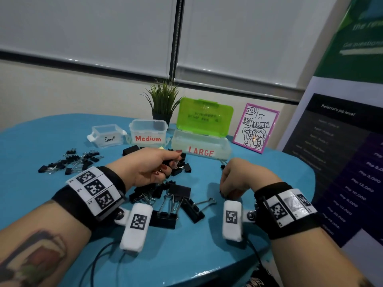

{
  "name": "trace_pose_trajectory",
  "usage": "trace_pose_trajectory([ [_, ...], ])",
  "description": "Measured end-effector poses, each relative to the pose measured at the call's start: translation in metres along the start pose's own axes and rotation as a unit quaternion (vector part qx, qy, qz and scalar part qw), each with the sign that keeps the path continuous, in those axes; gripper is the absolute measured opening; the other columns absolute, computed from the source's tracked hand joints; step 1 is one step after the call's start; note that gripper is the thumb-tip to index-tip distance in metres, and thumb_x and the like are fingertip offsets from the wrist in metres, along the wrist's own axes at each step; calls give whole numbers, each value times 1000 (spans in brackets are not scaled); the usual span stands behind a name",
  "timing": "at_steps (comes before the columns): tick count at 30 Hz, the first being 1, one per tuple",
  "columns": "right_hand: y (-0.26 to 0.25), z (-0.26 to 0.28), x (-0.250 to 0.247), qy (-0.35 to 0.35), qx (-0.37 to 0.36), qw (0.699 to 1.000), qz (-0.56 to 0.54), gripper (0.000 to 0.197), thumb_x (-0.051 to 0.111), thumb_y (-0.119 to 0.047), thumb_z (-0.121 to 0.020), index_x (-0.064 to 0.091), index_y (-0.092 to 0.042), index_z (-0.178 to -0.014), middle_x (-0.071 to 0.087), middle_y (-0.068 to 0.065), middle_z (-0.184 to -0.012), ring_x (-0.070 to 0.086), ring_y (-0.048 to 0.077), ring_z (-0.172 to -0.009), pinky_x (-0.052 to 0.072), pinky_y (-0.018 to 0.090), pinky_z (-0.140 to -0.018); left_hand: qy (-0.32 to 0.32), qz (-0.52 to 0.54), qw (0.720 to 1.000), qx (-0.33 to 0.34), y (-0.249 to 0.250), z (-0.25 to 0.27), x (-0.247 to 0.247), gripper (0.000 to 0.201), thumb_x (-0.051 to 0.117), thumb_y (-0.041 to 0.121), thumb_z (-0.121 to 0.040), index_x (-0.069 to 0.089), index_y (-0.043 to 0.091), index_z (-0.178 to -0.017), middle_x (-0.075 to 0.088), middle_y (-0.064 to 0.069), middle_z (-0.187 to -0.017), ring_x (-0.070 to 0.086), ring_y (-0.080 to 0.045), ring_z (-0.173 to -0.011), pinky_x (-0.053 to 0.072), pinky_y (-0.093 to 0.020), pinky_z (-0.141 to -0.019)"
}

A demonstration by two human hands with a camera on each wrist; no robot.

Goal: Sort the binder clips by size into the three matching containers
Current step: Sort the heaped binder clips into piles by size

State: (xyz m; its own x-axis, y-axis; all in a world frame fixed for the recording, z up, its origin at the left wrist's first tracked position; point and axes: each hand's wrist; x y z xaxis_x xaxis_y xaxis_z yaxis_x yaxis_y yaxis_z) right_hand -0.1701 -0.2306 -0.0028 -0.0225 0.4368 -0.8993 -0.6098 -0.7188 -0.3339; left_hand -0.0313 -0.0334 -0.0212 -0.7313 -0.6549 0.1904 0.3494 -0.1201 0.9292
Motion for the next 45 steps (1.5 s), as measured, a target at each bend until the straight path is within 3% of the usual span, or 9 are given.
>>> trace_pose_trajectory([
  [7, -21, 2, 2, 2, -18, 999, 35, 15, 75, -11, -69, 76, -8, -84, 77, 4, -74, 76, 21, -71, 63, 39, -76, -23, -44, 998, -43, 1, 10, 6, 39, 62, 40, -93, 62, 5, -109, 60, -3, -72, 48, -6, -55, 34, -12, -36],
  [10, -36, 1, 1, 37, -68, 993, -94, 10, 74, 0, -77, 72, 1, -87, 76, 16, -79, 73, 24, -66, 64, 37, -71, -42, -60, 995, -69, 2, 10, 7, 57, 55, 57, -91, 61, 5, -114, 63, -4, -74, 51, -6, -55, 37, -13, -36],
  [14, -56, -2, 0, 84, -187, 935, -289, 14, 78, 2, -79, 68, 5, -88, 73, 26, -86, 68, 24, -70, 59, 37, -71, -55, -64, 993, -87, 0, 5, 3, 87, 36, 80, -85, 63, 3, -118, 66, -7, -82, 56, -9, -62, 45, -16, -44],
  [17, -59, -7, 5, 61, -242, 901, -355, 19, 82, -9, -79, 71, 3, -89, 70, 11, -78, 61, 13, -69, 48, 23, -67, -41, -16, 997, -56, -1, 2, 6, 75, 35, 74, -91, 64, 7, -104, 65, -8, -79, 57, -11, -60, 46, -17, -47],
  [21, -35, -39, 11, 222, -106, 898, -364, 16, 82, -26, -80, 71, -14, -82, 70, 0, -80, 62, 18, -80, 47, 26, -67, -15, 40, 999, -23, 0, 2, 7, 29, 47, 31, -104, 58, 8, -90, 51, -3, -68, 41, -5, -44, 27, -12, -32],
  [23, -16, -59, 15, 257, 38, 923, -283, 30, 78, -41, -73, 68, -21, -93, 70, 3, -98, 61, 28, -104, 53, 35, -84, -14, 39, 999, -17, 0, 1, 6, 22, 47, 21, -104, 57, 9, -89, 48, -2, -68, 37, -3, -43, 24, -10, -32],
  [28, 1, -72, 31, 85, 128, 985, -72, 100, 64, -68, -56, 47, -20, -141, 41, 17, -145, 46, 42, -129, 42, 52, -108, 10, 53, 998, 24, 4, -3, -6, 16, 46, 14, -103, 57, 5, -97, 52, -1, -68, 41, -3, -47, 27, -10, -32],
  [37, -43, -43, 42, -6, -14, 1000, -13, 77, 60, -47, -92, 23, -32, -158, 18, 19, -161, 38, 41, -138, 39, 50, -112, 103, 139, 982, 81, 28, -2, -47, 20, 43, 18, -105, 56, 6, -94, 51, -2, -73, 43, -3, -45, 29, -11, -32],
  [45, -90, -23, 24, -31, -104, 994, -5, 65, 65, -59, -88, 59, -14, -135, 59, 6, -136, 56, 29, -121, 43, 40, -107, 105, 132, 981, 100, 38, 12, -53, 19, 42, 9, -103, 61, 4, -105, 60, -5, -79, 44, -3, -56, 31, -9, -39],
])
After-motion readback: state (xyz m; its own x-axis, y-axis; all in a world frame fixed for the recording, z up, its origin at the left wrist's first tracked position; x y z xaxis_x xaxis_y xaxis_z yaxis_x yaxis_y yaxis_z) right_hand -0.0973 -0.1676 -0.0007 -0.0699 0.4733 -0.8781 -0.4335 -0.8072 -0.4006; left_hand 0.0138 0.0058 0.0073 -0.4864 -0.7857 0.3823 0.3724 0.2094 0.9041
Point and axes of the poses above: each hand's wrist, its own z-axis away from the middle knuckle, its own x-axis out of the palm, y = z × x
